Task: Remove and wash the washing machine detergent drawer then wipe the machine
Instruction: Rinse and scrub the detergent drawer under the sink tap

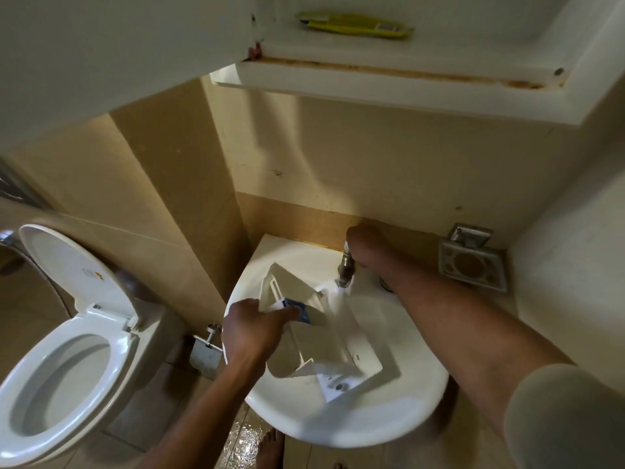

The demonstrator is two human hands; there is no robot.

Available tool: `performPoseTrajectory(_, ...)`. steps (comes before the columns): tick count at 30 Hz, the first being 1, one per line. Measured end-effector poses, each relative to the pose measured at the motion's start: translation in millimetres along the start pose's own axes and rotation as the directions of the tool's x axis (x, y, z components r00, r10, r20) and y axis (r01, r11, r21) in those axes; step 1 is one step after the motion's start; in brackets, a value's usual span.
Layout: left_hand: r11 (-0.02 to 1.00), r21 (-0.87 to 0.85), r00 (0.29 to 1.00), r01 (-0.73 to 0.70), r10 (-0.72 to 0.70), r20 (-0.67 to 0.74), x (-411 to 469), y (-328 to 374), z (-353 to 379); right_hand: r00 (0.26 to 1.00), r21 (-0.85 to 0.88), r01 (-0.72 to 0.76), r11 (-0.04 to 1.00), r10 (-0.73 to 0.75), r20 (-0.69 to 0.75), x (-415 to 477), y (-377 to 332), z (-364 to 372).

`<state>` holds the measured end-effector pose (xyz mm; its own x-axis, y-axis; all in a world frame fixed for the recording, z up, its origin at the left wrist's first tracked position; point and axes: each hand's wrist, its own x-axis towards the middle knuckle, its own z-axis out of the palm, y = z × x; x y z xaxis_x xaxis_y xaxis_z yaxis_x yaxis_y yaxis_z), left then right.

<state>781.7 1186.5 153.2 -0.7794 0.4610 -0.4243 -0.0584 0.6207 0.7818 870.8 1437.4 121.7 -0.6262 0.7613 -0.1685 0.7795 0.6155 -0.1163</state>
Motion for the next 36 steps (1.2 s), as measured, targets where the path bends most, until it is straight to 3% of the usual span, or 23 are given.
performPoseTrajectory(5, 0.964, -0.223, 0.987, 0.144, -0.155, -0.034, -1, -8, 12, 1.0, 0.014, -0.011, 1.0, 0.011, 0.021, 1, -1, -1)
performPoseTrajectory(18, 0.955, -0.251, 0.985, 0.16, -0.172, -0.03, -17, -15, 46, 1.0, -0.006, -0.003, 1.0, 0.002, -0.018, 0, 1, 0)
performPoseTrajectory(31, 0.87, -0.446, 0.967, 0.212, -0.254, -0.036, -24, -32, 57, 1.0, -0.032, -0.001, 0.999, 0.001, -0.002, -2, 1, -3)
performPoseTrajectory(36, 0.793, -0.549, 0.957, 0.263, -0.284, 0.048, -25, -55, 55, 1.0, -0.031, 0.002, 1.0, -0.001, 0.009, -3, -1, -5)
